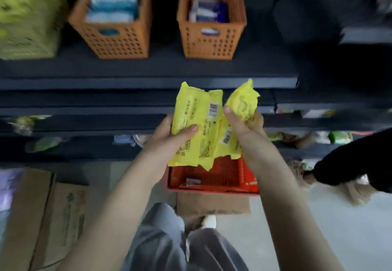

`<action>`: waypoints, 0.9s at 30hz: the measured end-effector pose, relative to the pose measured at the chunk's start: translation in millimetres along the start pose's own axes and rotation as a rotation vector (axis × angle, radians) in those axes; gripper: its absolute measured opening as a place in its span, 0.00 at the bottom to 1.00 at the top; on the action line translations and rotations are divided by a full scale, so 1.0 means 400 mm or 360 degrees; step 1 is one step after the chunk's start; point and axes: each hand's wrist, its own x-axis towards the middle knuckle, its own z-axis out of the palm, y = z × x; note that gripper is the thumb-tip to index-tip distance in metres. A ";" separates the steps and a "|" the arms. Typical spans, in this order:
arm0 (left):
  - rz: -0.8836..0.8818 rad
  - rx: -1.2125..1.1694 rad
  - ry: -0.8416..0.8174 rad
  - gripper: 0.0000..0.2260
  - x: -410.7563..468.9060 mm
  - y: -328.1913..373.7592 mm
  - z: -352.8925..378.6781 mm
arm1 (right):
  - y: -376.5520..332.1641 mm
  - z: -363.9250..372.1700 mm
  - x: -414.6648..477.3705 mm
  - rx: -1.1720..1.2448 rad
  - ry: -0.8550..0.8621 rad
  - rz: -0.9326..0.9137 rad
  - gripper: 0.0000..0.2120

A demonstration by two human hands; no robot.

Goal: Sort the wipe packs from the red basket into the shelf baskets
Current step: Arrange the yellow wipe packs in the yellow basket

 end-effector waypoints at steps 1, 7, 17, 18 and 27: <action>0.0067 0.0001 0.0000 0.18 -0.023 0.027 0.003 | -0.026 0.024 -0.015 0.0053 -0.0023 -0.0054 0.55; 0.0291 0.0051 0.0022 0.14 -0.099 0.155 -0.087 | -0.135 0.123 -0.065 0.0985 -0.0621 -0.0008 0.23; 0.0417 0.0139 0.0406 0.10 -0.104 0.240 -0.475 | -0.215 0.404 -0.073 0.0944 -0.0382 -0.0124 0.18; 0.0414 0.0144 0.0416 0.09 -0.102 0.244 -0.516 | -0.220 0.441 -0.074 0.0891 -0.0379 -0.0121 0.19; 0.0246 0.0154 0.0524 0.14 -0.096 0.318 -0.764 | -0.270 0.719 -0.085 -0.0098 -0.0363 -0.0620 0.15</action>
